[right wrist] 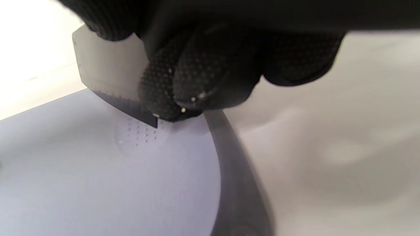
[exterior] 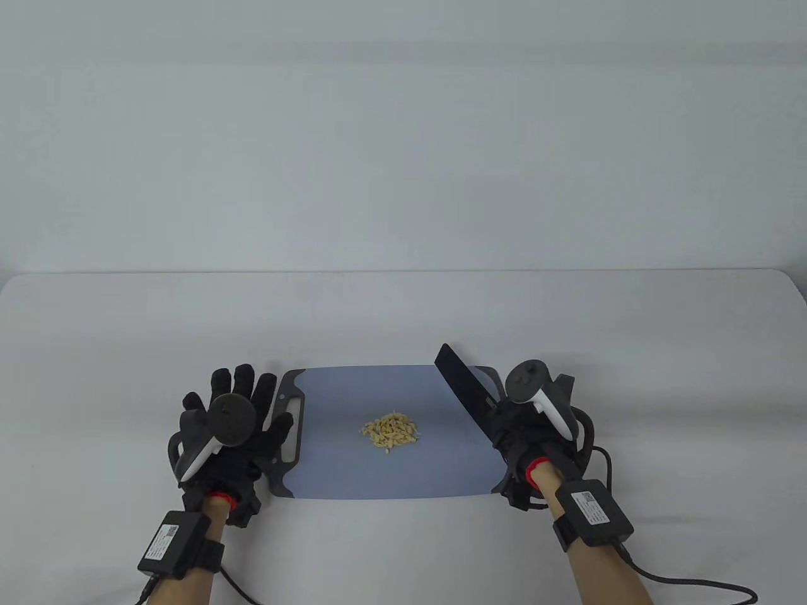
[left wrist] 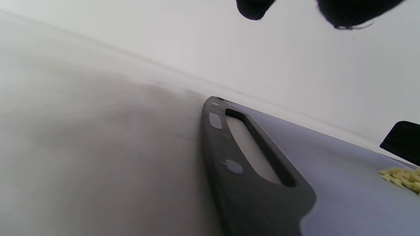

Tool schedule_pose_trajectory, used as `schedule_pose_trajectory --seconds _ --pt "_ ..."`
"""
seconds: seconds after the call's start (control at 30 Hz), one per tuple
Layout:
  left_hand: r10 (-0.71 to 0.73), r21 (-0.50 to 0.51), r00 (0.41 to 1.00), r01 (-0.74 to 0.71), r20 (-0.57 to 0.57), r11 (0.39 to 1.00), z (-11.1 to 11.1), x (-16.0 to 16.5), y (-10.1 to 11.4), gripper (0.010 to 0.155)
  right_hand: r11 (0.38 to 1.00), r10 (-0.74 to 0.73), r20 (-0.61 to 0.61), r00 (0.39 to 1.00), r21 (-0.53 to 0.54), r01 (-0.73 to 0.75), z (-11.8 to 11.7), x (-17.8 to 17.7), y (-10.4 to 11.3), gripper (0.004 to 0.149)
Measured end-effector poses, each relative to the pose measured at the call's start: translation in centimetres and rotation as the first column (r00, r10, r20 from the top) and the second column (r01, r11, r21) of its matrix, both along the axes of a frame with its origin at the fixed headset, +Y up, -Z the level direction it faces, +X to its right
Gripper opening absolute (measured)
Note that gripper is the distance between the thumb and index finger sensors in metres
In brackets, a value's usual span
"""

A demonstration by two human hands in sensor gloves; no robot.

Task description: Chop plasticine discs into granules with repetitive downward strikes

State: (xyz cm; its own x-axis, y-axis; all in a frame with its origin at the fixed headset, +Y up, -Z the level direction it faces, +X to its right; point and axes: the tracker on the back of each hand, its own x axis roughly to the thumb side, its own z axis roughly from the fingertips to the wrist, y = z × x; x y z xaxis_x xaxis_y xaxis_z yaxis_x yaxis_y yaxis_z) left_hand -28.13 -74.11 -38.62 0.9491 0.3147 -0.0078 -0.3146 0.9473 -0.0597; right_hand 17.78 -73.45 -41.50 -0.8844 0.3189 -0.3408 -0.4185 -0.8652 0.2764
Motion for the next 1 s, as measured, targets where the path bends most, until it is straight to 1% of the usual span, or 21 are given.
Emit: schedule_pose_trajectory --seconds 0.1,0.23,0.3,0.37,0.43,0.57,0.67,0.73,0.83,0.9,1.0 --pt "0.001 0.004 1.0 -0.001 0.003 1.0 0.0 0.0 0.0 0.081 0.999 -0.025 0.031 0.999 -0.031 0.026 0.0 0.1 -0.5 0.052" --pt "0.007 0.013 1.0 -0.007 0.005 1.0 0.1 0.1 0.1 0.081 0.994 -0.05 0.037 0.998 -0.1 0.054 -0.3 0.3 -1.0 0.052" --pt "0.006 0.012 1.0 -0.006 0.006 1.0 0.0 0.1 0.1 0.081 0.986 -0.03 0.01 0.999 -0.161 0.031 -0.6 0.2 -1.2 0.051" --pt "0.006 0.01 1.0 -0.006 0.006 1.0 0.0 0.1 0.1 0.081 0.986 -0.006 -0.003 1.0 -0.169 0.005 -0.9 0.0 -1.1 0.048" --pt "0.006 0.009 1.0 -0.006 0.006 1.0 0.0 0.1 0.1 0.081 0.978 0.033 -0.037 0.999 -0.203 -0.04 -1.1 -0.2 -0.9 0.047" --pt "0.006 0.007 1.0 -0.006 0.006 1.0 0.0 0.1 0.1 0.08 0.962 0.154 -0.093 0.984 -0.211 -0.171 -1.6 -0.6 -0.7 0.048" --pt "0.006 0.007 1.0 -0.006 0.006 1.0 0.0 0.1 0.1 0.081 0.965 0.11 -0.081 0.991 -0.228 -0.126 -1.7 -0.6 -0.9 0.048" --pt "0.006 0.007 1.0 -0.006 0.007 1.0 0.0 0.1 0.1 0.08 0.97 0.099 -0.076 0.992 -0.217 -0.113 -1.8 -0.7 -1.1 0.048" --pt "0.005 0.007 1.0 -0.005 0.007 1.0 0.0 0.1 0.1 0.081 0.972 0.102 -0.072 0.992 -0.206 -0.115 -1.9 -1.0 -1.3 0.048" --pt "0.007 0.008 1.0 -0.007 0.007 1.0 -0.1 0.1 0.1 0.081 0.973 0.08 -0.068 0.994 -0.21 -0.093 -1.9 -1.1 -1.6 0.048" --pt "0.004 0.008 1.0 -0.004 0.007 1.0 -0.1 0.1 0.1 0.081 0.967 0.096 -0.075 0.992 -0.228 -0.111 -2.0 -1.2 -2.2 0.049"
